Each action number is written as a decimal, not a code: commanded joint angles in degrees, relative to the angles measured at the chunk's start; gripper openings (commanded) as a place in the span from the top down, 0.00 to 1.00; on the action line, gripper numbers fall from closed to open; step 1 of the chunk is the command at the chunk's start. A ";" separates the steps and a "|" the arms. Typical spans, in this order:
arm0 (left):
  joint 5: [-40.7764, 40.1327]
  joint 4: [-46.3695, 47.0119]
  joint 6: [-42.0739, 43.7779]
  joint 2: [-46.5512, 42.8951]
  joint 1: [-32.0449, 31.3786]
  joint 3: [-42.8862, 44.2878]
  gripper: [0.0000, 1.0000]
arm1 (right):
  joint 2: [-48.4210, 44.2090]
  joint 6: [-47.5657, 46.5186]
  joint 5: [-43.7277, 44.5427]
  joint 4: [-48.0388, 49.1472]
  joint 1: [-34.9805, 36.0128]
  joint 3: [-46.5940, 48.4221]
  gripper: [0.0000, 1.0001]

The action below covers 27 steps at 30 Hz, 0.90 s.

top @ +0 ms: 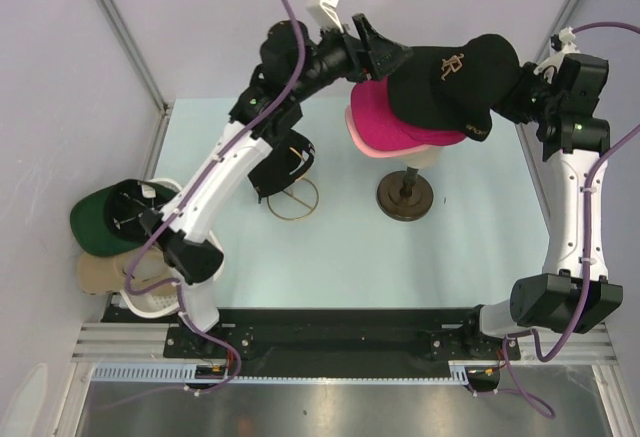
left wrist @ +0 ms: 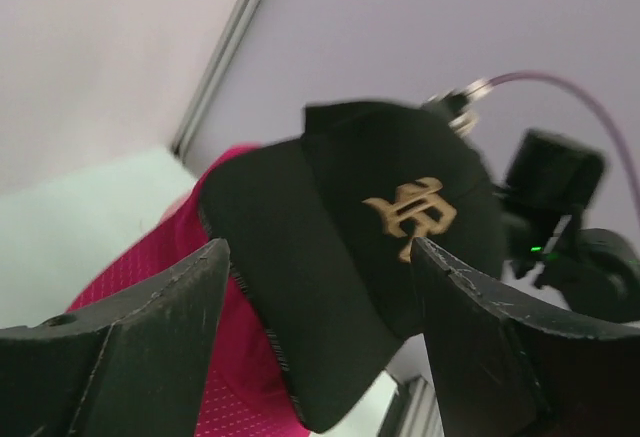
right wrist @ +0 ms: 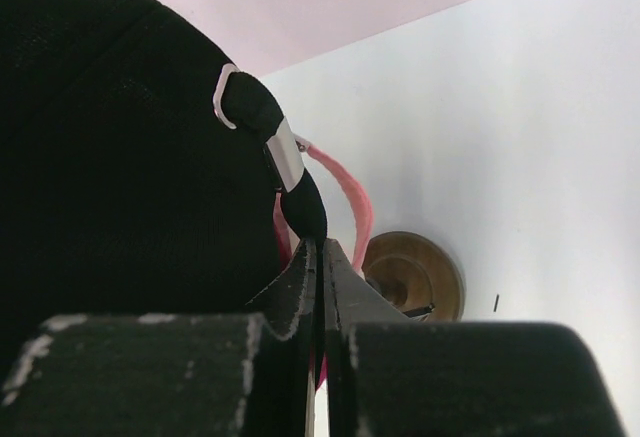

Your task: Stack the hats

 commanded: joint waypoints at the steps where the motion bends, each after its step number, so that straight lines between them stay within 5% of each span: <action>1: 1.30 -6.06 -5.35 1.82 0.17 2.34 0.23 | -0.92 -0.27 -0.25 0.18 0.94 2.18 1.00; 8: -1.08 -7.49 -5.53 -0.90 0.00 -2.56 0.26 | -0.48 -0.01 -0.16 0.62 1.73 2.00 1.00; 24: 7.35 6.48 -16.86 -8.37 0.00 -17.34 0.66 | -0.39 -0.36 0.81 0.27 2.53 1.74 1.00; 27: 7.36 8.68 -17.22 -9.51 0.00 -19.27 0.89 | -0.57 -0.36 0.81 0.01 2.61 2.00 1.00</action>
